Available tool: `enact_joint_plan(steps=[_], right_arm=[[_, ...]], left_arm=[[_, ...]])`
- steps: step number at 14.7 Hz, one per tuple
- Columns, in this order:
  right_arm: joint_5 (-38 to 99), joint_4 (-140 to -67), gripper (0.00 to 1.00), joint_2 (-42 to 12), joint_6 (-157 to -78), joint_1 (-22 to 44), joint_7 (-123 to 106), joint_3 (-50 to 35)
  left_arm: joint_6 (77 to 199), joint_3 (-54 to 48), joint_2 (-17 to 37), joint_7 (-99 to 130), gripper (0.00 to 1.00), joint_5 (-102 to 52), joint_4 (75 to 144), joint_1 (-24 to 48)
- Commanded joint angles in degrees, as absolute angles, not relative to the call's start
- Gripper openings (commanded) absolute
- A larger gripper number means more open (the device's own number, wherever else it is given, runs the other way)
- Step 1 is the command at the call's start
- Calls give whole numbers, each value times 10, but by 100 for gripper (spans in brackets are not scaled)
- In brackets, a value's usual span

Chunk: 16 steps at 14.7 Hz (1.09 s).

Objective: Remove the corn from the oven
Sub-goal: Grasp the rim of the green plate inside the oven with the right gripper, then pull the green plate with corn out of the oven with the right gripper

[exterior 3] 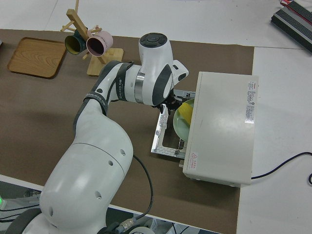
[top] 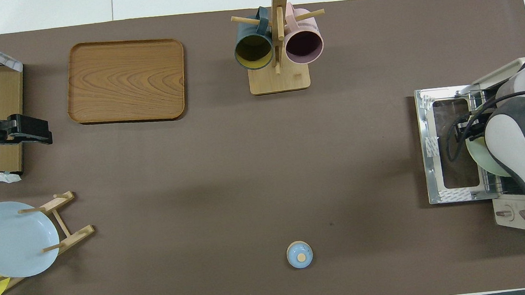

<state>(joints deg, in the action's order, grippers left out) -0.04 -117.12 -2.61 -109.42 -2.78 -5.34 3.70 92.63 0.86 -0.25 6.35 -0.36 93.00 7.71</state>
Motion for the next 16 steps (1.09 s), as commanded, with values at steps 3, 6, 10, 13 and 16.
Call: enact_joint_plan(steps=[3, 6, 10, 13, 16], right_arm=[[-11, -1212, 29, -11, -1121, -33, -55, 33], [-23, -1237, 28, -4, -1158, -35, -90, 33], [-35, -1251, 28, 2, -1177, -47, -112, 33], [-34, -1262, 6, 6, -1183, -47, -114, 33], [-35, -1271, 0, 8, -1194, -47, -127, 33]], left_arm=[[924, 4, -16, 62, 100, 7, 943, 69], [924, 4, -16, 63, 100, 7, 943, 70], [924, 4, -16, 63, 100, 7, 943, 69], [924, 4, -16, 62, 100, 7, 943, 70], [923, 4, -16, 63, 100, 7, 943, 69]])
